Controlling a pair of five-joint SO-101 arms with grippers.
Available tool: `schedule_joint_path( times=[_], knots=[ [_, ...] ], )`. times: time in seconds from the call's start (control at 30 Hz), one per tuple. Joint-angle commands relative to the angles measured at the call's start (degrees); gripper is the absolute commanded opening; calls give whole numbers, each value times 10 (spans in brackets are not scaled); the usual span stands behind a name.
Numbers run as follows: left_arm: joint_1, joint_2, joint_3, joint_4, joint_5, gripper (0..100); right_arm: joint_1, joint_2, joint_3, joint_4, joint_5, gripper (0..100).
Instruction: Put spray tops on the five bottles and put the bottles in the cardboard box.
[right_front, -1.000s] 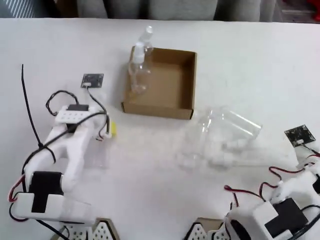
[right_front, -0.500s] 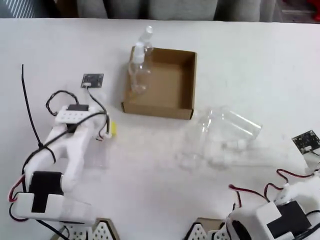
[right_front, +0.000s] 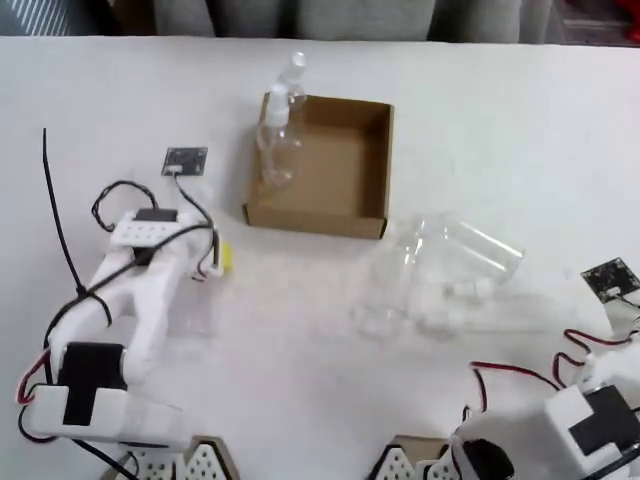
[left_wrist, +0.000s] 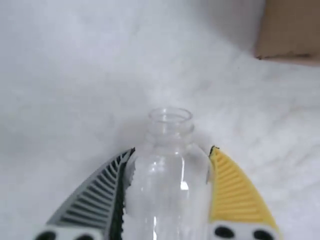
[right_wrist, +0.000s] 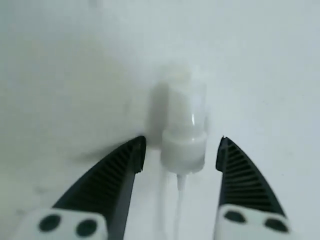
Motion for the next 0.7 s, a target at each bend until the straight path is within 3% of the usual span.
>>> schedule_joint_path(
  times=[0.0, 0.3, 0.5, 0.67],
  knots=[
    [-7, -15, -21, -16, -8, 24, -7, 39, -76, 16, -16, 190],
    [-6, -15, -21, -17, -8, 24, -8, 88, -165, 101, -17, 10],
    [-5, -15, -21, -17, -8, 24, -3, 28, -222, 232, -23, 17],
    [-4, -15, -21, -17, -8, 24, -31, -58, -268, 366, -116, 17]
  ],
)
